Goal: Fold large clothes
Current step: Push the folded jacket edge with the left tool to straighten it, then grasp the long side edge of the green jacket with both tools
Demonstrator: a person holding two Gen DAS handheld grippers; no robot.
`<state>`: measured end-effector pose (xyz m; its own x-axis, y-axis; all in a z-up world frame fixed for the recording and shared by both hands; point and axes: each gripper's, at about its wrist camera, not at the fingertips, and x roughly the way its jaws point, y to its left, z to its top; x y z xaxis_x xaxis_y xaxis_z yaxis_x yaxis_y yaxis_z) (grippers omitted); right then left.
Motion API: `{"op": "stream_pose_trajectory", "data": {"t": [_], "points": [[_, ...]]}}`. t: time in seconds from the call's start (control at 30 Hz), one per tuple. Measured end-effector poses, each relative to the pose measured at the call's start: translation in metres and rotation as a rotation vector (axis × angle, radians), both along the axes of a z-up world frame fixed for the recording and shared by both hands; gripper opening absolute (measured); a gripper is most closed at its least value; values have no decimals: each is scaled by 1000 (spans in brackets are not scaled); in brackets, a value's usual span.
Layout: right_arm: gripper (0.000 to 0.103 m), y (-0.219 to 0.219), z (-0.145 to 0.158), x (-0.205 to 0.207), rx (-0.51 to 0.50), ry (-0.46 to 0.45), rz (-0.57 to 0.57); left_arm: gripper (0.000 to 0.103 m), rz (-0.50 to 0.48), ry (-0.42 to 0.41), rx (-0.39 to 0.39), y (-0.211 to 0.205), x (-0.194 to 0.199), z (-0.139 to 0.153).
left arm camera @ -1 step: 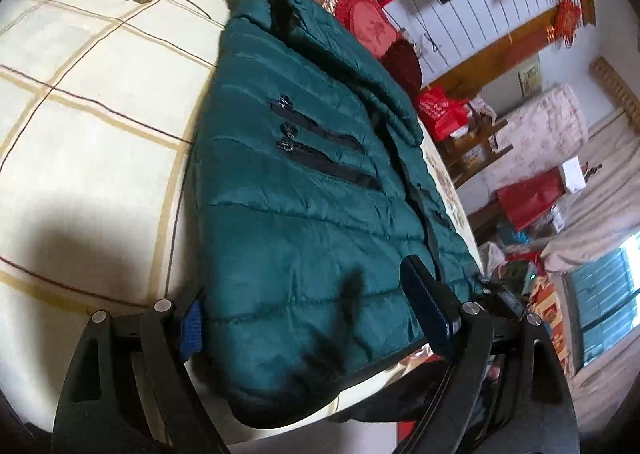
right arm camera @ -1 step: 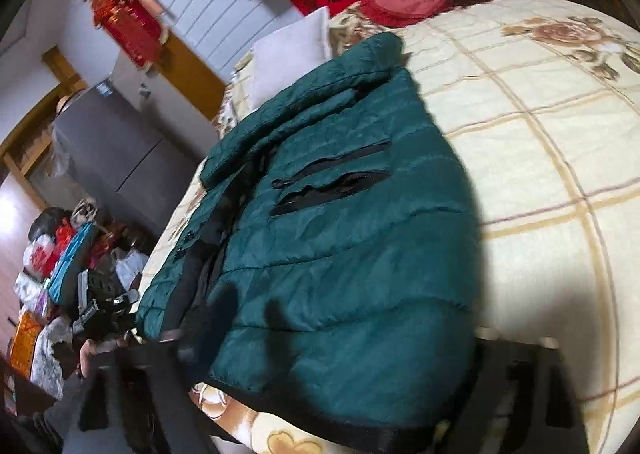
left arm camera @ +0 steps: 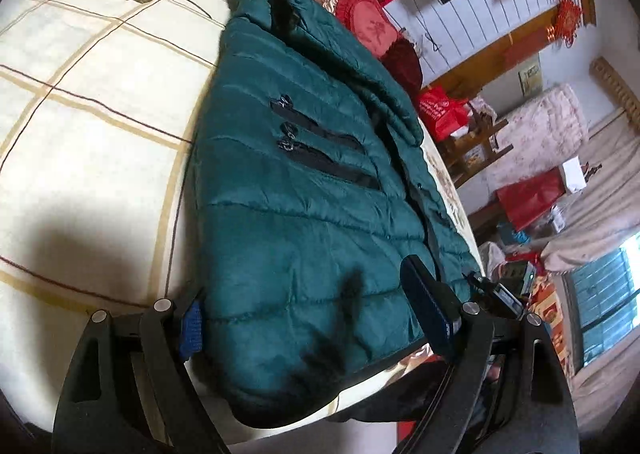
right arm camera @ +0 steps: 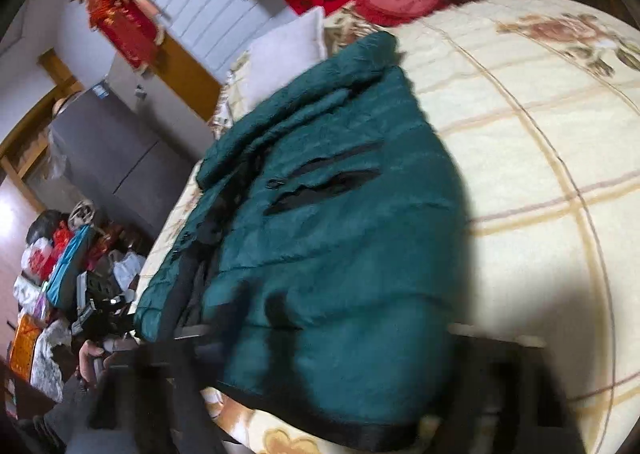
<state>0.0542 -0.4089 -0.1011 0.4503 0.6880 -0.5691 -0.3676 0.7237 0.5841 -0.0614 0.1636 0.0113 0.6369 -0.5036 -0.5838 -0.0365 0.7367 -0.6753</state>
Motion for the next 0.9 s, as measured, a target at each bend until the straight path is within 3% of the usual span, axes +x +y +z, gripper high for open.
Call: {"op": "stream_pose_trajectory", "data": {"t": [0.13, 0.23, 0.37, 0.4, 0.47, 0.53, 0.6, 0.67, 0.9], "points": [[38, 1, -1, -2, -1, -9, 17, 86, 30, -12, 0, -3, -2, 7], [39, -3, -6, 0, 63, 31, 18, 86, 36, 0, 23, -14, -6, 9], [38, 1, -5, 1, 57, 19, 36, 86, 45, -1, 28, -30, 4, -9], [38, 2, -5, 2, 53, 13, 39, 80, 62, 1, 30, -25, 6, -13], [38, 4, -4, 6, 49, 5, 34, 59, 102, 27, 25, -10, 9, -25], [38, 8, -2, 6, 32, 2, 29, 31, 119, 55, 23, -7, 9, -30], [34, 15, 8, 0, -11, -54, 44, 19, 113, 68, 33, -10, 7, -33], [22, 16, 21, -9, -30, -121, 53, 14, 110, 51, 40, -8, 1, -27], [17, 0, 51, -53, 40, -196, 52, 13, 113, 2, 42, 2, -22, -4]]}}
